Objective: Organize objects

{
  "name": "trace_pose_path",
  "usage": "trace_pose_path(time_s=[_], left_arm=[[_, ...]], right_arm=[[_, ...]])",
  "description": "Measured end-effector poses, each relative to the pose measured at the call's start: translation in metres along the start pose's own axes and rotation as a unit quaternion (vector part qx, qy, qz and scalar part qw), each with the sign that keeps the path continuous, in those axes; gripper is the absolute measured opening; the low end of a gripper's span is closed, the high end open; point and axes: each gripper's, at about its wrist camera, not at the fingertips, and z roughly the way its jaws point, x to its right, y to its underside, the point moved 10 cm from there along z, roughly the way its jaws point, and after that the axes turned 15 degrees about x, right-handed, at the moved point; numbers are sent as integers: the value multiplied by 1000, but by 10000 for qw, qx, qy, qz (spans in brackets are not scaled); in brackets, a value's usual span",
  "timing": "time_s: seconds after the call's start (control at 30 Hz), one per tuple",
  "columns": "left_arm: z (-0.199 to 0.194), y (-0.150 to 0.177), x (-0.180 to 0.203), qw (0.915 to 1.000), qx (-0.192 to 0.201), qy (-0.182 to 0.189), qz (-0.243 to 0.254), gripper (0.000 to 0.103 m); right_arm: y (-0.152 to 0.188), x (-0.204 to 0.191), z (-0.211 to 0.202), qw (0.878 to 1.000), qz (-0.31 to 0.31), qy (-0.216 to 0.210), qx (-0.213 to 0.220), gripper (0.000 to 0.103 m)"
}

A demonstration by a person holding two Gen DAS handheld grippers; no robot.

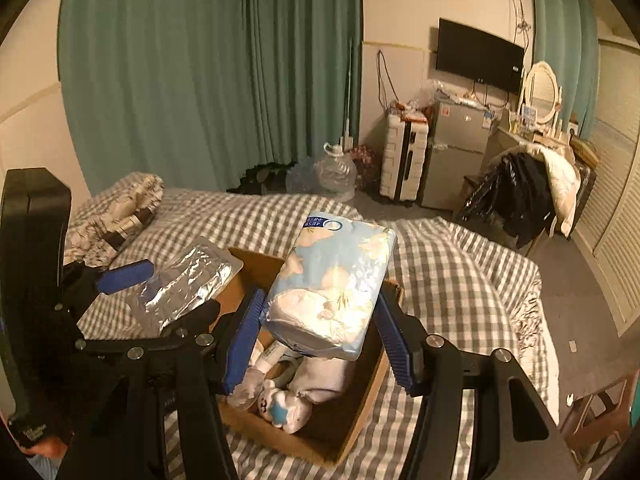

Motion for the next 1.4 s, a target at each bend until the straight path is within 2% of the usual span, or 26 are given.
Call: trace_pose_path(time_s=[0.3,0.43,0.53,0.67,0.87,0.97,1.2,1.4], left_arm=[[33,25,8,9996,-245,146,41,74],[38,30,12,9993,-309,181,123,75],[35,28,14,9993,-280,187,155,77],[21,17,12,9998,-160,103,104,90],[-17,-13,4,9998,186,41,-63,98],[-49,-35,-1,9987,502,0,-88,103],[-126,-82,-9,9925,1206,-37,-180,103],[-189,-97,-16,9840,1764,-48,-244,103]], right_arm=[[39,8,42,9994,67,9,-335,57],[44,9,46,9994,161,-4,-309,61],[41,10,43,9995,136,95,-266,69],[30,13,33,9995,179,173,-170,72],[4,18,-4,9991,194,352,99,80],[-15,20,-31,9983,227,423,323,85],[-67,11,-104,9944,66,582,885,92],[-89,5,-167,9893,48,710,1273,99]])
